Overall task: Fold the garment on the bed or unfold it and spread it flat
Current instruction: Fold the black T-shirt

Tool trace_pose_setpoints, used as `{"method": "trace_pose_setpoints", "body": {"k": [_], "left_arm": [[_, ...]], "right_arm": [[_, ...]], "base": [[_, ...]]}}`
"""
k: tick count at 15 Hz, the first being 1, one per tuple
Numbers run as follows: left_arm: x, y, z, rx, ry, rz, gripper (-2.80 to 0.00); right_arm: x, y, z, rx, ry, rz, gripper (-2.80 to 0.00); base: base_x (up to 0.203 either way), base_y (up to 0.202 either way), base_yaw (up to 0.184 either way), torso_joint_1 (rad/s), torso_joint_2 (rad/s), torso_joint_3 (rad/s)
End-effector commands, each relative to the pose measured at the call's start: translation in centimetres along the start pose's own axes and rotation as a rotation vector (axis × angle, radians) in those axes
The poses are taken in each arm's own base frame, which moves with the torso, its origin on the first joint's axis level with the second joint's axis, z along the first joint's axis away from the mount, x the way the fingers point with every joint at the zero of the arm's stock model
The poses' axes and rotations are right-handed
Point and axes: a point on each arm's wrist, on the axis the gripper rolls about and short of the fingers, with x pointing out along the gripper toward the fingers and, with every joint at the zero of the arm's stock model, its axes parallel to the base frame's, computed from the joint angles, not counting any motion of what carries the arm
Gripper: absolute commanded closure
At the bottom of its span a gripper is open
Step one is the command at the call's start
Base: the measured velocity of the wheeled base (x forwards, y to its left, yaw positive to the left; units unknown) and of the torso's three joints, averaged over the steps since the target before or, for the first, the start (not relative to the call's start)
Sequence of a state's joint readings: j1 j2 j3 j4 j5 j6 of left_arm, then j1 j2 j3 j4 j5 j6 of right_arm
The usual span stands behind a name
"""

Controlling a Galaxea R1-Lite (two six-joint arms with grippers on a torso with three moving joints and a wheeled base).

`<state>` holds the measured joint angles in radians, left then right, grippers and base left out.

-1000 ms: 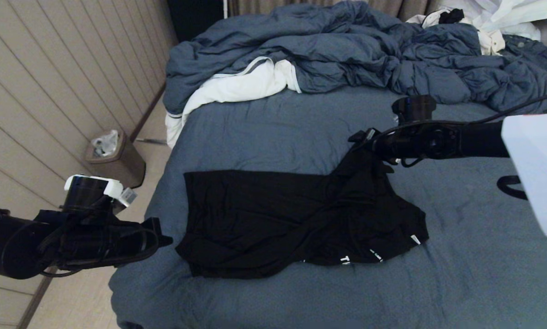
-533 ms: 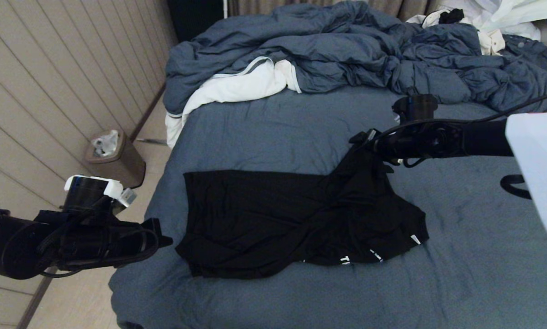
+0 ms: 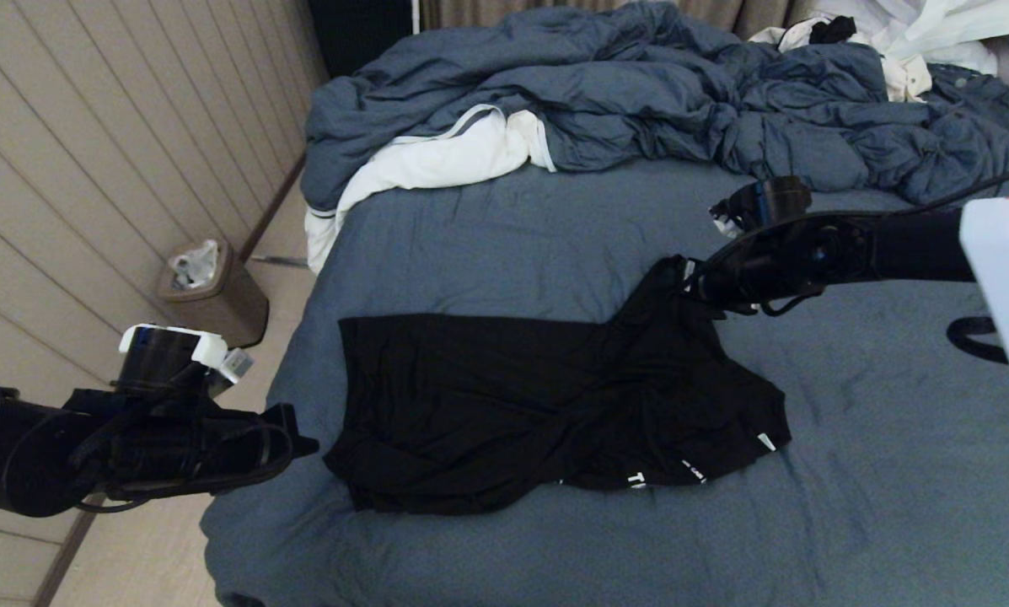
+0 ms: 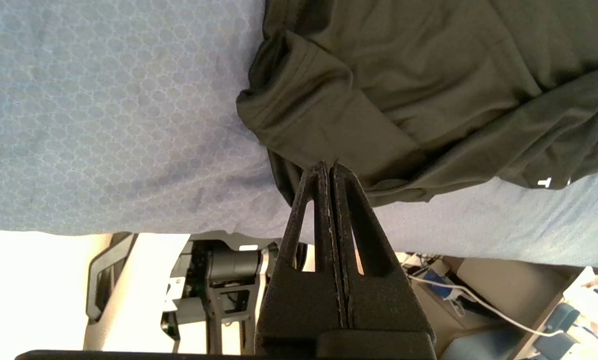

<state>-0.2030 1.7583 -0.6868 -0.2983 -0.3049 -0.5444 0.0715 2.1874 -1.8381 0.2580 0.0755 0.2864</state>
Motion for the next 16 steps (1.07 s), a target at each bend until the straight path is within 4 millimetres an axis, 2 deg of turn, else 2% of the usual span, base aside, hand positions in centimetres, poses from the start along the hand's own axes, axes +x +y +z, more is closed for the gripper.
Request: {"method": "trace_pose_setpoints", "body": {"k": [1,5,8,9,10,12,14,16], "left_arm": [[0.0,-0.1,-0.1,0.0,-0.002,-0.005,0.0],[0.0,-0.1,-0.1,0.002,0.001,-0.006,0.0],[0.1,-0.2,-0.2,0.004,0.004,-0.008,0.0],[0.1,-0.2,-0.2,0.003,0.005,-0.007,0.0],[0.1,-0.2,-0.2,0.003,0.004,-0.008,0.0],[0.2,-0.3,-0.4,0.007,0.012,-0.01,0.0],[0.4,-0.2,-0.4,0.007,0.016,-0.008,0.0],[0.5,-0.2,-0.4,0.006,0.018,-0.006,0.0]], "right_arm": [[-1.4,0.3,-0.1,-0.058,0.044,-0.008,-2.8],[-2.1,0.2,-0.6,-0.134,0.102,-0.043,-2.8],[-1.0,1.4,-2.9,-0.194,0.181,-0.027,-2.8],[-0.5,1.4,-3.3,-0.201,0.194,-0.038,0.0],[-0.4,1.2,-3.3,-0.209,0.19,-0.063,0.0],[-1.6,0.8,-2.7,-0.26,0.175,-0.072,0.0],[-2.4,-0.4,-3.2,-0.341,0.203,-0.086,0.0],[-2.8,-0.7,-3.6,-0.384,0.224,-0.093,0.0]], "base": [[0.0,0.0,0.0,0.0,0.0,0.0],[0.0,0.0,0.0,0.0,0.0,0.0],[0.0,0.0,0.0,0.0,0.0,0.0],[0.0,0.0,0.0,0.0,0.0,0.0],[0.0,0.0,0.0,0.0,0.0,0.0],[0.0,0.0,0.0,0.0,0.0,0.0],[0.0,0.0,0.0,0.0,0.0,0.0],[0.0,0.0,0.0,0.0,0.0,0.0]]}}
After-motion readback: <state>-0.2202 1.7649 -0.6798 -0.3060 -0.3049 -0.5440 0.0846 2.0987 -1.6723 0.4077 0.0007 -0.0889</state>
